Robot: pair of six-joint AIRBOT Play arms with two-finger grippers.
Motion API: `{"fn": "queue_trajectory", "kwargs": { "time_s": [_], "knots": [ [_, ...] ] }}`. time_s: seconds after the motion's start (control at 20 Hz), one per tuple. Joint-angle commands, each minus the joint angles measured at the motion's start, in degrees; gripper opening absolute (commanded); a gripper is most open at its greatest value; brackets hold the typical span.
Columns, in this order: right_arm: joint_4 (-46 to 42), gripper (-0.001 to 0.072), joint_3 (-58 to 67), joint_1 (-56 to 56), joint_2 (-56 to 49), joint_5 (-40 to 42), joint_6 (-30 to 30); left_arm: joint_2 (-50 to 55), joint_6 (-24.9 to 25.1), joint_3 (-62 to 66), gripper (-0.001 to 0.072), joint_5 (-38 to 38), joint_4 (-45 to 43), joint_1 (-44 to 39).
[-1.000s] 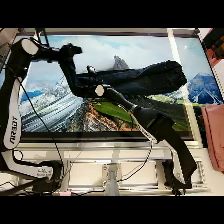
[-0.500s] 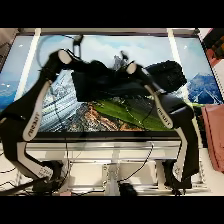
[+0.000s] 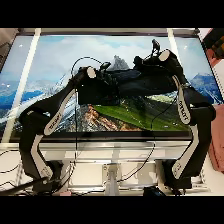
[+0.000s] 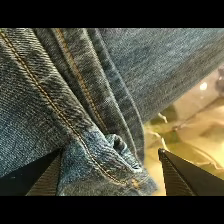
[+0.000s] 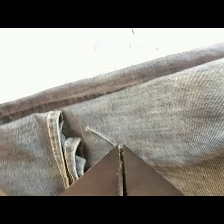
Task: Fold the clothes and pants, and hang the long-sleeved shirts on hangers.
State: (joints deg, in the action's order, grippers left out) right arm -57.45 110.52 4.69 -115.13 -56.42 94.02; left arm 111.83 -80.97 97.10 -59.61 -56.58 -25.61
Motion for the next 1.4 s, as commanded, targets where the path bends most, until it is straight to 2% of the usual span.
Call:
{"fn": "queue_trajectory", "kwargs": {
  "time_s": [0.0,0.05,0.15,0.2,0.3,0.55,0.65,0.7,0.75,0.95,1.2,1.35],
  "knots": [
    [-0.02,0.0041,0.07,-2.69,2.64,-4.63,-5.53,-0.13,-1.27,-0.02,0.0682,-4.76,0.11,1.79],
    [-0.09,0.0041,0.07,-2.91,3.58,-5.33,-7.54,-0.94,-2.89,-0.02,0.0681,-5.20,0.31,3.28],
    [-1.84,0.0042,0.07,-3.32,5.62,-5.88,-9.92,-3.58,-3.04,-0.02,0.0671,-5.16,1.92,6.29],
    [-3.65,0.0042,0.07,-3.63,6.67,-5.84,-10.03,-5.57,-2.99,-0.02,0.0619,-5.09,2.45,7.85],
    [-8.26,0.0042,0.07,-4.90,8.76,-5.81,-10.21,-10.05,-2.19,-0.02,0.0605,-4.98,1.81,10.88],
    [-11.67,0.0042,-0.20,-10.88,10.36,-8.66,-10.23,-16.33,-2.14,-0.04,0.0606,-5.18,-7.78,20.04],
    [-11.67,0.0042,-0.74,-12.63,10.34,-10.47,-11.37,-14.67,-1.86,-0.09,0.0623,-7.06,-8.68,23.47],
    [-11.69,0.0042,-1.09,-13.22,10.34,-10.82,-11.72,-13.27,-0.87,-0.09,0.0699,-7.72,-8.52,24.63],
    [-11.82,0.0042,-1.25,-13.53,10.34,-11.10,-11.80,-11.76,-0.37,-0.09,0.0713,-7.69,-8.52,25.24],
    [-11.76,0.0041,-1.25,-13.57,10.32,-11.17,-11.93,-4.81,4.79,-0.09,0.0712,-7.61,-2.84,26.01],
    [-11.52,0.0042,-1.25,-13.57,10.32,-11.96,-12.76,2.49,4.76,-0.09,0.0708,-6.58,5.40,25.92],
    [-11.41,0.0041,-1.25,-13.57,10.34,-12.17,-12.79,3.37,3.91,-0.09,0.0699,-2.84,6.21,25.16]
  ]
}}
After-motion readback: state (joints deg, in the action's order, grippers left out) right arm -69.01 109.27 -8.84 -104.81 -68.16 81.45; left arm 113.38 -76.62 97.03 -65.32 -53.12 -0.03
